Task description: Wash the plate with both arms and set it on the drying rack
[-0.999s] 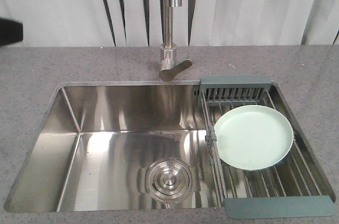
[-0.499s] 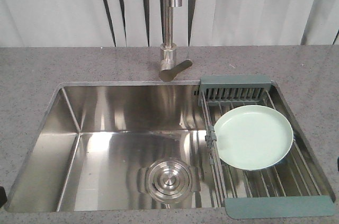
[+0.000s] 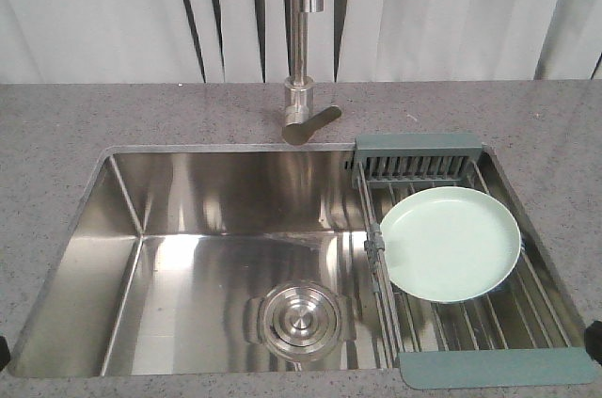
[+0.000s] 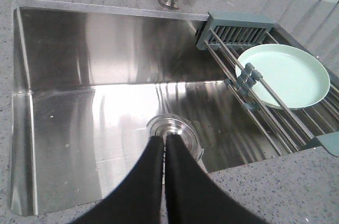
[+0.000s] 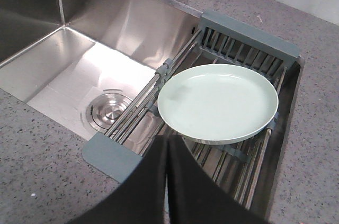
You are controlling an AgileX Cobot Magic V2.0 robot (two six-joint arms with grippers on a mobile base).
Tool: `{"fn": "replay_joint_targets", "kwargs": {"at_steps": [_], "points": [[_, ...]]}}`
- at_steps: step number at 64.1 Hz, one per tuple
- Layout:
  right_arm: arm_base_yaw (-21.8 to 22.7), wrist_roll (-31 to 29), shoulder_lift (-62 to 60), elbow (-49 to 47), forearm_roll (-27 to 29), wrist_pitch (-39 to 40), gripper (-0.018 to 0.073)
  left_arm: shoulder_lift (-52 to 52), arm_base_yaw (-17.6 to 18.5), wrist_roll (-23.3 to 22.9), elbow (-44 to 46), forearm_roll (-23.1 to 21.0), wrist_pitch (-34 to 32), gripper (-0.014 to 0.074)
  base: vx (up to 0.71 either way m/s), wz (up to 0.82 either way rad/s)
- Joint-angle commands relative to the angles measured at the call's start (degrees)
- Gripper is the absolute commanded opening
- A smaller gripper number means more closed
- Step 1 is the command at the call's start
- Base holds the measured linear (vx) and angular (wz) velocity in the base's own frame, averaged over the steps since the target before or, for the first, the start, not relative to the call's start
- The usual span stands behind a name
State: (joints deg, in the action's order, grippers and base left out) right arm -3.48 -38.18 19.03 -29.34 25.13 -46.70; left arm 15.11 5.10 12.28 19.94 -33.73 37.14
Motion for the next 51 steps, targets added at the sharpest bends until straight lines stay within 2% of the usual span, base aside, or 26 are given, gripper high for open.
{"fn": "replay_joint_targets", "kwargs": {"at_steps": [1, 51], "points": [[0.2, -0.1, 0.4, -1.5, 1.4, 3.1, -0.0004, 0.5, -0.1, -0.5, 1.4, -1.4, -3.5, -0.0006, 0.0, 0.0], [0.2, -0.1, 0.4, -1.5, 1.4, 3.1, -0.0004, 0.5, -0.1, -0.5, 1.4, -1.4, -3.6, -0.0006, 0.0, 0.0]]}}
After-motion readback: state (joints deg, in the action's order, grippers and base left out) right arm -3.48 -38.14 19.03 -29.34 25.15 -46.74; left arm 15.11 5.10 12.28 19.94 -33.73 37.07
